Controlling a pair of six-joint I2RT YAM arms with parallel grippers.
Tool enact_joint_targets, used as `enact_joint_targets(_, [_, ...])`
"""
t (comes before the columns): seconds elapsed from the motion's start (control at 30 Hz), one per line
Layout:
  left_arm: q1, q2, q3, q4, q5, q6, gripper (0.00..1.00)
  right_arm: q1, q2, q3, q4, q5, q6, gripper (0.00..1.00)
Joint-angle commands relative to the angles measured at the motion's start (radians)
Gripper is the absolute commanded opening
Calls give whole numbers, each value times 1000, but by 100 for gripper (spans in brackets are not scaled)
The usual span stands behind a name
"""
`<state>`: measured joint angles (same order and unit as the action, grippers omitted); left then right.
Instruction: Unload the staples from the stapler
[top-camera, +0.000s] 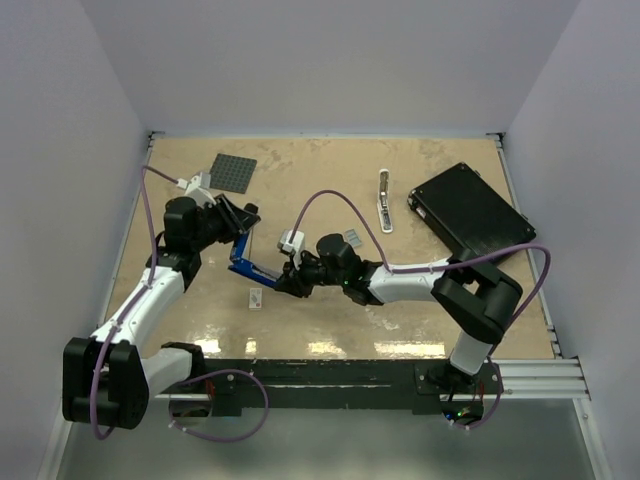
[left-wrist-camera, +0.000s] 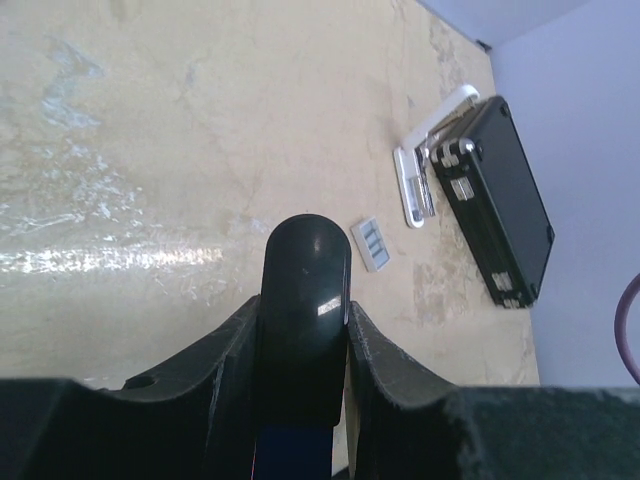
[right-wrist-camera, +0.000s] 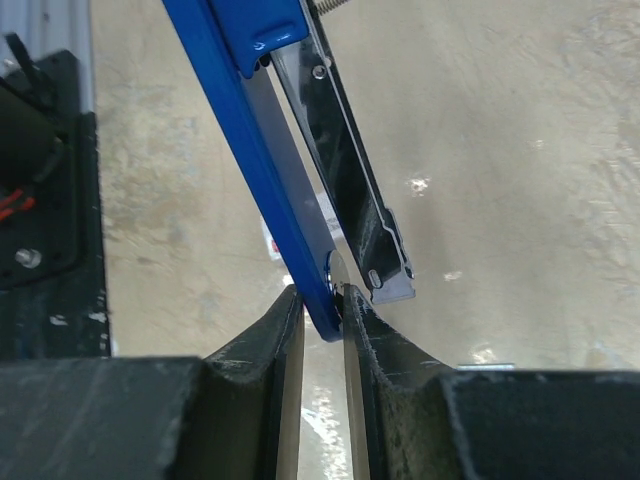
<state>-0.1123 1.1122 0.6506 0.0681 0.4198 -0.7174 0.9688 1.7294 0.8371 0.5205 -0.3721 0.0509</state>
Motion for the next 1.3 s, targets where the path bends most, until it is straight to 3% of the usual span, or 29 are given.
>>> enact_joint_targets(0.0, [-6, -40, -22, 193, -131, -89, 0, 5, 22, -16, 122, -50, 255, 0])
enact_joint_targets(0.43, [-27, -80, -161, 375, -358, -94, 0, 4, 29, -43, 181, 80, 579, 0])
enact_joint_targets(0.8, [-127, -68, -249, 513, -588, -123, 0, -1, 21, -47, 214, 119, 788, 0])
enact_joint_targets(1.1, [-204, -34, -284, 570, -688, -100, 0, -7, -8, -9, 182, 154, 817, 0])
enact_joint_targets(1.27, [-210, -78, -279, 498, -736, -145, 0, -15, -5, 2, 136, 212, 797, 0])
